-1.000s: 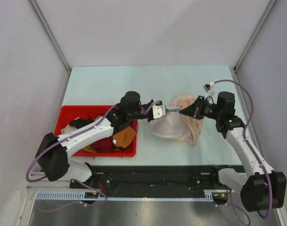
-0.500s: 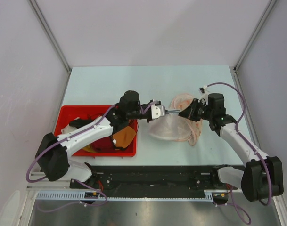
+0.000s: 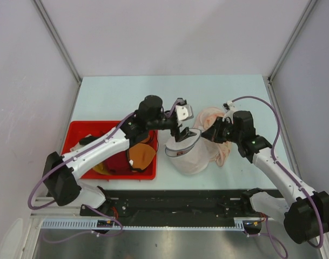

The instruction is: Unzip the laundry bag and remove the bra

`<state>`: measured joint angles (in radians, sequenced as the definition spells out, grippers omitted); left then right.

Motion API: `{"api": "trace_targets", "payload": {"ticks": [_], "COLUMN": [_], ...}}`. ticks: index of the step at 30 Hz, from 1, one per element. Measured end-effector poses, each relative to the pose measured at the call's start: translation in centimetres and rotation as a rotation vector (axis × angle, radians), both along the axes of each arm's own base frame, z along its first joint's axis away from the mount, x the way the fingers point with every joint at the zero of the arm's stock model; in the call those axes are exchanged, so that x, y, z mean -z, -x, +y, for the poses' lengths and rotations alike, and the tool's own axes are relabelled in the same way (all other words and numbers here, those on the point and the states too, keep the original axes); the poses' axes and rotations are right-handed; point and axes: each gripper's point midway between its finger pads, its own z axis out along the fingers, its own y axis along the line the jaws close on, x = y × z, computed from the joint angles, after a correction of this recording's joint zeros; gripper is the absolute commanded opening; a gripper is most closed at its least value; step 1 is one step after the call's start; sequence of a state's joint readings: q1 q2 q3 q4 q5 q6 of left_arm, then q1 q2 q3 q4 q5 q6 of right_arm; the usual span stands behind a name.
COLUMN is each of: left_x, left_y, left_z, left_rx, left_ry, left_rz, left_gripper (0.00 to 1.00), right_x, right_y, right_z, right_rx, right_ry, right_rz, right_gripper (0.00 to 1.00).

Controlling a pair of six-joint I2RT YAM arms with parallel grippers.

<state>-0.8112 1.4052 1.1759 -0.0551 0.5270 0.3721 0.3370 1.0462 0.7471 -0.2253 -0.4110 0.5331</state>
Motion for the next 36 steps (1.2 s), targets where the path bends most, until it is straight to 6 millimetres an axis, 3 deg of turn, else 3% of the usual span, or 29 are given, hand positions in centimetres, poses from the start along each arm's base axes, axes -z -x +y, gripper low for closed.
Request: {"api": "trace_targets", "payload": {"ticks": [3,8,12,17,22,25,28,29,30,36], "left_x": [-1.9,-2.8,0.1,5.1,7.9,8.9,9.5,9.5,9.7,9.8], "left_y": [-0.6,1.6,2.5,2.5,2.4,2.3,1.8,1.7,1.5,1.1], "left_z": [-1.8,-5.5,-6.1,-4.1,-2.9,-2.7,-2.7,-2.7,-2.7,-3.2], "left_rx": [-0.086,-0.152,-0.249,-0.39,-0.459,-0.485,-0.502,-0.511,-0.514,-0.476], "left_ry": [-0.022,-0.074,-0.17,-0.284,-0.329,-0.333,-0.341,-0.339,-0.34,-0.323], "left_rz": [0.047,0.189,0.282,0.367,0.41,0.42,0.408,0.41,0.404,0.343], "left_gripper": [0.86,0.91,0.92,0.92,0.87,0.74,0.31,0.06,0.0,0.01], "right_x": [0.0,0.3,0.5,0.5,0.5,0.3,0.2,0.2,0.2,0.2], "right_y": [0.1,0.2,0.2,0.2,0.2,0.4,0.8,0.9,1.0,0.8], "right_z": [0.2,0.5,0.5,0.5,0.3,0.1,-0.1,-0.2,-0.4,-2.1], "right_rx": [-0.006,-0.014,-0.013,-0.012,-0.005,0.001,0.003,0.004,0.008,0.039], "right_ry": [0.002,0.006,0.01,0.012,0.018,0.022,0.028,0.031,0.034,0.035], "right_rz": [0.0,0.005,0.01,0.012,0.01,0.008,0.01,0.01,0.008,0.023], "right_gripper": [0.0,0.0,0.0,0.0,0.0,0.0,0.0,0.0,0.0,0.0]}}
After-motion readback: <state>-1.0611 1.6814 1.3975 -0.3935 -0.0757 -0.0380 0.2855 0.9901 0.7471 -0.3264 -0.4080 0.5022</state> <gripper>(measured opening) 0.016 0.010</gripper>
